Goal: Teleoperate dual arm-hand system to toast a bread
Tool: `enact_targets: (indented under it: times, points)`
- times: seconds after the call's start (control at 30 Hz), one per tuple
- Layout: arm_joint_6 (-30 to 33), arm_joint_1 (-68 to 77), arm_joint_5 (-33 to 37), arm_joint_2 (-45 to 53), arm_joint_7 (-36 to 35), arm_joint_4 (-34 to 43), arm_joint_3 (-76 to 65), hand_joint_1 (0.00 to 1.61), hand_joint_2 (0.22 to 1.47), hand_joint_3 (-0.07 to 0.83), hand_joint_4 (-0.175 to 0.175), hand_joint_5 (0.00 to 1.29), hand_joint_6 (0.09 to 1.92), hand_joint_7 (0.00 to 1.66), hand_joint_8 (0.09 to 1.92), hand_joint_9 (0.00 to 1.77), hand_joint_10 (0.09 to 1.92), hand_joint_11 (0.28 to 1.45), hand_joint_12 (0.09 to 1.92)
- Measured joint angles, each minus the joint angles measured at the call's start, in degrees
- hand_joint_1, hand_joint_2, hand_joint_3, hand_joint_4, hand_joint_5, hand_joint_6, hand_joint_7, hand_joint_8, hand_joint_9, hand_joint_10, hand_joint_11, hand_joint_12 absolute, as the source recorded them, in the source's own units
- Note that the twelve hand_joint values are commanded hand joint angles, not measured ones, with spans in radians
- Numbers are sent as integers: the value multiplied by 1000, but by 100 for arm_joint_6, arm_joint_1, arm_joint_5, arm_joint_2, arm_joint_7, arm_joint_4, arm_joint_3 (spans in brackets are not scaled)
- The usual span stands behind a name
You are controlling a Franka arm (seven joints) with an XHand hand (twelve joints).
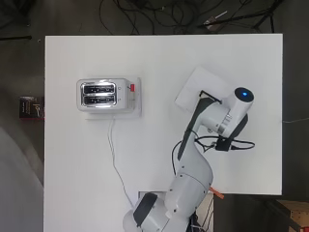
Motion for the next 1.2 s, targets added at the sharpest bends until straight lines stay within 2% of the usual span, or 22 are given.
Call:
enact_targets:
  times: [0.27, 0.4, 0.5, 0.6, 0.7, 0.83, 0.97, 1.1, 1.17, 1.2]
  points:
    - [-271, -109, -37, 371, 264, 687, 14, 164, 1126, 0, 87, 526, 87, 659, 87, 758, 87, 568, 87]
    - [-491, -200, -8, 563, 174, 1063, 41, 150, 1103, -8, 109, 439, 87, 522, 87, 620, 87, 501, 87]
    - [-1007, -356, 62, 997, 33, 1783, 128, 134, 1063, -17, 125, 381, 87, 456, 87, 550, 87, 466, 87]
    - [-1506, -485, 148, 1443, -206, 2638, 269, 146, 1049, -15, 137, 392, 87, 445, 87, 528, 87, 448, 87]
    - [-1688, -527, 181, 1628, -414, 3079, 360, 172, 1047, -10, 138, 406, 87, 462, 87, 540, 87, 449, 87]
    - [-1589, -535, 171, 1633, -627, 2855, 490, 234, 1037, -3, 141, 469, 87, 553, 87, 622, 87, 477, 87]
    - [-1131, -512, -87, 1403, -720, 2081, 686, 308, 994, -13, 115, 494, 87, 582, 87, 682, 87, 501, 87]
    - [-836, -480, -476, 1275, -748, 1404, 824, 307, 970, -17, 102, 492, 87, 585, 87, 694, 87, 509, 87]
    - [-880, -469, -567, 1293, -762, 1376, 864, 312, 956, -14, 110, 553, 87, 610, 87, 708, 87, 515, 87]
    - [-926, -468, -607, 1328, -775, 1430, 880, 394, 1010, -4, 135, 693, 87, 673, 87, 750, 87, 531, 87]
